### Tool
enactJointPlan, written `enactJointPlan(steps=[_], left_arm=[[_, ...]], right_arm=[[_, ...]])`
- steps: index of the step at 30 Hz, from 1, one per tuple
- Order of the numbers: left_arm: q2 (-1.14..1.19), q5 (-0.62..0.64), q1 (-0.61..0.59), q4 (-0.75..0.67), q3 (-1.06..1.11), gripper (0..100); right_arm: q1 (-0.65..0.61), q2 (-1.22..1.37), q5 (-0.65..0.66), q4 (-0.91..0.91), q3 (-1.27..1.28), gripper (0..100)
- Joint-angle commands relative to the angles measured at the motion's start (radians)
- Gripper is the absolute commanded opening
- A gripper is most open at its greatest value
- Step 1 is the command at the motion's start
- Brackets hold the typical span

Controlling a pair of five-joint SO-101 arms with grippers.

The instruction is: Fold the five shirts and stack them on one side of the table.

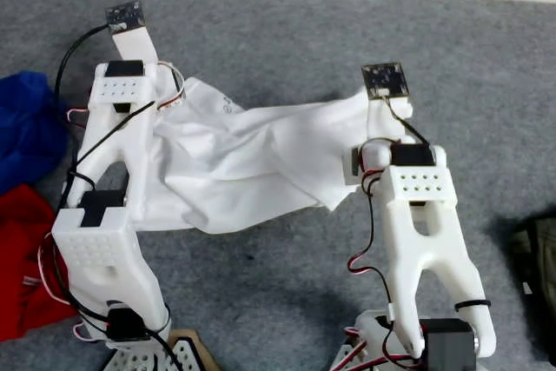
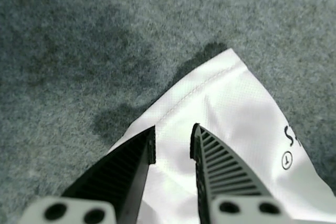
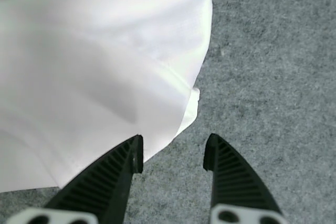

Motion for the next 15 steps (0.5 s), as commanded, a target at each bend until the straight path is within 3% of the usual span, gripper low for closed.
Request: enactJointPlan(steps=[1,15], left_arm=[[-0.008,0.008,-0.022,-0.031,-0.002,14],[0.148,0.008,-0.081,-0.025,-0.064,14]], right_arm=[[-0.008,-0.039,0.014,-0.018,-0.004,20.1],[-0.038,-0.039,0.014,-0.021,0.024,20.1]])
